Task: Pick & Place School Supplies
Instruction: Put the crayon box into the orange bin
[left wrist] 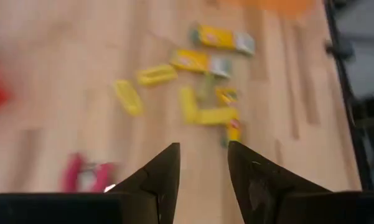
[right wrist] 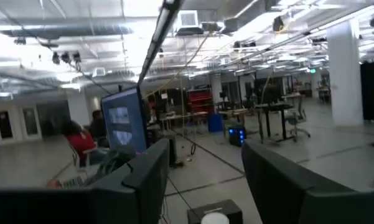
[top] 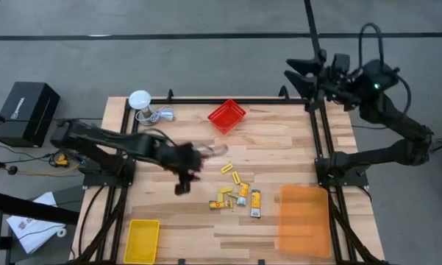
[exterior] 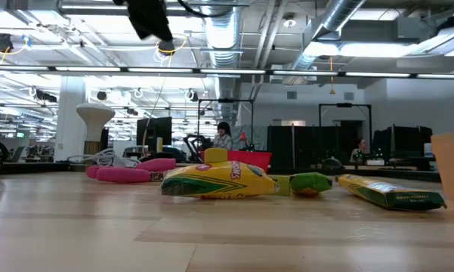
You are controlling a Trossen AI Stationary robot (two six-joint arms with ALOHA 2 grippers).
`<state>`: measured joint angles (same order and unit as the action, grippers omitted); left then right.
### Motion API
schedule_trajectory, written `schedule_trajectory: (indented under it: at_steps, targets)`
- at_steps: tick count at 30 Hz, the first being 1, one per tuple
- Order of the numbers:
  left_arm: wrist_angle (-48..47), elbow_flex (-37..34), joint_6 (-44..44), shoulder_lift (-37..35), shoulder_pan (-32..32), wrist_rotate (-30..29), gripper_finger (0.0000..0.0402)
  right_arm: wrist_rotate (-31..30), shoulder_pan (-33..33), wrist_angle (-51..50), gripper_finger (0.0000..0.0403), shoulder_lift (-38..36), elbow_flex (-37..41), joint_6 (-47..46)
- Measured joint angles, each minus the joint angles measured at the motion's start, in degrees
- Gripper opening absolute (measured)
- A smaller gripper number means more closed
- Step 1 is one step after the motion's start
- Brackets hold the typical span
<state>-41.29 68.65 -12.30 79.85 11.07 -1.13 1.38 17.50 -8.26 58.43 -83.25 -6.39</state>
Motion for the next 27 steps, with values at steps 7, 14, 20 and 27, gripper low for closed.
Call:
schedule_trajectory:
  at_steps: [7, 14, 20, 27]
  targets:
    - [4.3, 0.4, -0.1, 7.7, 1.0, 4.2, 0.0137, 0.3, 0.0, -9.4, 0.0208, 2.4, -11.5, 2.8]
    - [10.0, 0.5, -8.1, 15.5, 1.3, 5.6, 0.0138, 0.3, 0.0, -13.6, 0.021, 2.9, -13.0, 5.3]
    - [12.7, 0.4, -15.4, 21.9, 3.3, 6.1, 0.0139, 2.1, 0.2, -15.5, 0.0213, 2.6, -13.0, 5.4]
    - [15.8, 0.4, -20.0, 24.3, 5.4, 6.0, 0.0139, 4.5, 0.2, -15.3, 0.0213, 2.5, -13.0, 5.5]
